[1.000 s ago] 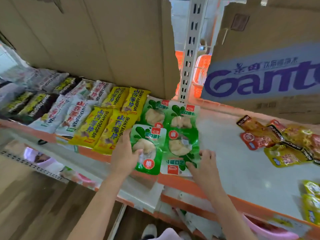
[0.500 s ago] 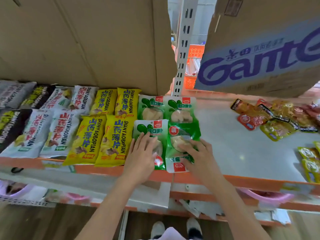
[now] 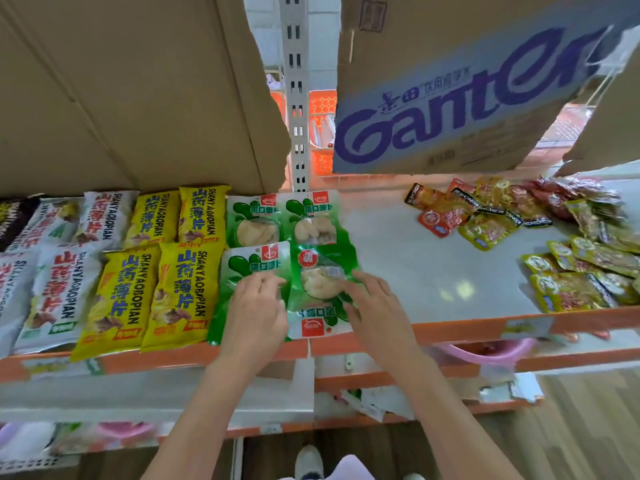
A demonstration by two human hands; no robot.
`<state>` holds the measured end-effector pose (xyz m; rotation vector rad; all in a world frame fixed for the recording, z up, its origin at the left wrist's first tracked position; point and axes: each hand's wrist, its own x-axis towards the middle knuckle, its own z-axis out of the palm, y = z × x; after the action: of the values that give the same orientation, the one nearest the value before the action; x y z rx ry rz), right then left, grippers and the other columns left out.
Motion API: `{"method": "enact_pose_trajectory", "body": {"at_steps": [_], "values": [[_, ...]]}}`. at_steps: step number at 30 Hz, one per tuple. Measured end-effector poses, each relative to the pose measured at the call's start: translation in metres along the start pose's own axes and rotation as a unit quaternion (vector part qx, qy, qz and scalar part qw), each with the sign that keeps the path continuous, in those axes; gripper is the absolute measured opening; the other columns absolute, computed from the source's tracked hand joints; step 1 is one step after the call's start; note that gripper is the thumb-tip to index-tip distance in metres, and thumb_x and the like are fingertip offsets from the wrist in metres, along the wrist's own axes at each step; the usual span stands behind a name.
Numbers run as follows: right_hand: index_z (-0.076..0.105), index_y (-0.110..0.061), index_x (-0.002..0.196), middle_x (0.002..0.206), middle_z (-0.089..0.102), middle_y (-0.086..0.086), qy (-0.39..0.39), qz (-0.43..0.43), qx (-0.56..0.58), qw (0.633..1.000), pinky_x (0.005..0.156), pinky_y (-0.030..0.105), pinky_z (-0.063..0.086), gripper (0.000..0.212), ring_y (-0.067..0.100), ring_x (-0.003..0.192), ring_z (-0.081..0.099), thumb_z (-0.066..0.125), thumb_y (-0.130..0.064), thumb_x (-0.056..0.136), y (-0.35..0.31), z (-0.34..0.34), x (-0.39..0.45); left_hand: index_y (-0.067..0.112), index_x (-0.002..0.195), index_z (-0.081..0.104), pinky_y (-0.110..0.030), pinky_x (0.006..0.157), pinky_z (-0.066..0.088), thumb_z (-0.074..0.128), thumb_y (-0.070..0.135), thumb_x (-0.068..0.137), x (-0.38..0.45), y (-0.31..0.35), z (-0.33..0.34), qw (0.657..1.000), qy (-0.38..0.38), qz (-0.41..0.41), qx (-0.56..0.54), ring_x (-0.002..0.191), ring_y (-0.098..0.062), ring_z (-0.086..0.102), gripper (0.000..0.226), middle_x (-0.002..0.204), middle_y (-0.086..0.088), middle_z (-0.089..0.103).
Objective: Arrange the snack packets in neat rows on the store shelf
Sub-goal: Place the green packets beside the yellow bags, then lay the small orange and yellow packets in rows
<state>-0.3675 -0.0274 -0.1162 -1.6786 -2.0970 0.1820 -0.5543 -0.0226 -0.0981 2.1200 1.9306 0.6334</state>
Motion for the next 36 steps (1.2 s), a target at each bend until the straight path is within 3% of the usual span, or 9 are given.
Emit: {"method": "enact_pose_trajectory", "body": {"at_steps": [3,6,10,14,17,21,26,30,36], "values": [[0.068,-0.012,0.097,0.108,0.066,0.009,0.016,0.001,-0.017,1.0,0.072,0.043,0.056,0.032,0.031,0.099,0.061,0.073,0.0,0.067,0.026,-0.013,-0.013,0.009,0.11,0.06,-0.033,0.093,0.037,0.058,0.009,0.084,-0.007,0.033,0.01,0.999,0.013,0.037,-0.018,0.105,-0.022,0.048,0.026,0.11,-0.005,0.057],[0.072,-0.016,0.084,0.094,0.069,0.005,0.042,0.01,-0.023,0.999,0.064,0.037,0.054,0.031,0.028,0.087,0.065,0.079,0.001,0.059,0.056,-0.028,-0.03,0.008,0.1,0.064,-0.041,0.081,0.049,0.048,0.019,0.08,-0.014,0.067,0.029,0.996,-0.017,0.091,-0.008,0.096,-0.028,0.055,0.028,0.102,-0.008,0.06],[0.071,-0.021,0.082,0.09,0.066,0.0,0.068,0.037,-0.081,0.994,0.063,0.034,0.051,0.023,0.023,0.084,0.061,0.072,-0.01,0.061,0.096,-0.05,-0.055,0.016,0.107,0.061,-0.038,0.092,0.038,0.056,0.016,0.083,-0.026,0.114,0.056,0.993,-0.054,0.102,-0.008,0.11,-0.023,0.044,0.024,0.11,-0.003,0.054],[0.069,-0.022,0.082,0.092,0.061,0.003,0.088,0.075,-0.092,0.989,0.064,0.036,0.05,0.025,0.022,0.089,0.052,0.049,-0.025,0.067,0.142,-0.072,-0.081,0.018,0.095,0.066,-0.041,0.077,0.043,0.061,0.02,0.073,-0.031,0.16,0.077,0.991,-0.057,0.119,0.001,0.096,-0.027,0.055,0.023,0.098,-0.002,0.059],[0.069,-0.017,0.081,0.091,0.062,0.007,0.085,0.099,-0.101,0.986,0.064,0.035,0.05,0.019,0.028,0.084,0.059,0.063,-0.016,0.063,0.174,-0.096,-0.103,0.019,0.088,0.067,-0.04,0.067,0.049,0.06,0.023,0.065,-0.03,0.2,0.095,0.989,-0.058,0.137,-0.002,0.084,-0.029,0.059,0.024,0.089,-0.002,0.062],[0.069,-0.013,0.089,0.093,0.063,0.009,0.068,0.144,-0.097,0.982,0.067,0.037,0.053,0.027,0.031,0.084,0.061,0.076,-0.009,0.063,0.211,-0.121,-0.127,0.014,0.09,0.066,-0.042,0.071,0.049,0.059,0.023,0.069,-0.035,0.25,0.119,0.983,-0.072,0.17,-0.008,0.086,-0.031,0.058,0.024,0.091,-0.006,0.06],[0.067,-0.015,0.099,0.102,0.061,0.008,0.074,0.177,-0.053,0.98,0.074,0.039,0.05,0.028,0.03,0.094,0.059,0.074,-0.012,0.071,0.238,-0.134,-0.138,0.015,0.114,0.058,-0.034,0.095,0.037,0.057,0.022,0.086,-0.04,0.284,0.14,0.979,-0.103,0.17,-0.035,0.108,-0.023,0.045,0.029,0.111,-0.004,0.052],[0.066,-0.013,0.102,0.107,0.061,0.007,0.091,0.185,-0.041,0.978,0.077,0.039,0.049,0.022,0.027,0.097,0.056,0.068,-0.017,0.081,0.248,-0.139,-0.13,0.014,0.111,0.062,-0.034,0.091,0.038,0.062,0.017,0.083,-0.024,0.29,0.147,0.978,-0.095,0.176,-0.059,0.104,-0.025,0.048,0.028,0.105,-0.005,0.054],[0.065,-0.012,0.102,0.112,0.06,0.006,0.091,0.18,-0.037,0.979,0.083,0.04,0.048,0.019,0.026,0.103,0.054,0.062,-0.021,0.085,0.254,-0.144,-0.093,0.012,0.118,0.057,-0.037,0.096,0.036,0.058,0.016,0.084,0.025,0.285,0.153,0.976,-0.105,0.183,-0.043,0.111,-0.027,0.045,0.035,0.114,-0.008,0.052]]}}
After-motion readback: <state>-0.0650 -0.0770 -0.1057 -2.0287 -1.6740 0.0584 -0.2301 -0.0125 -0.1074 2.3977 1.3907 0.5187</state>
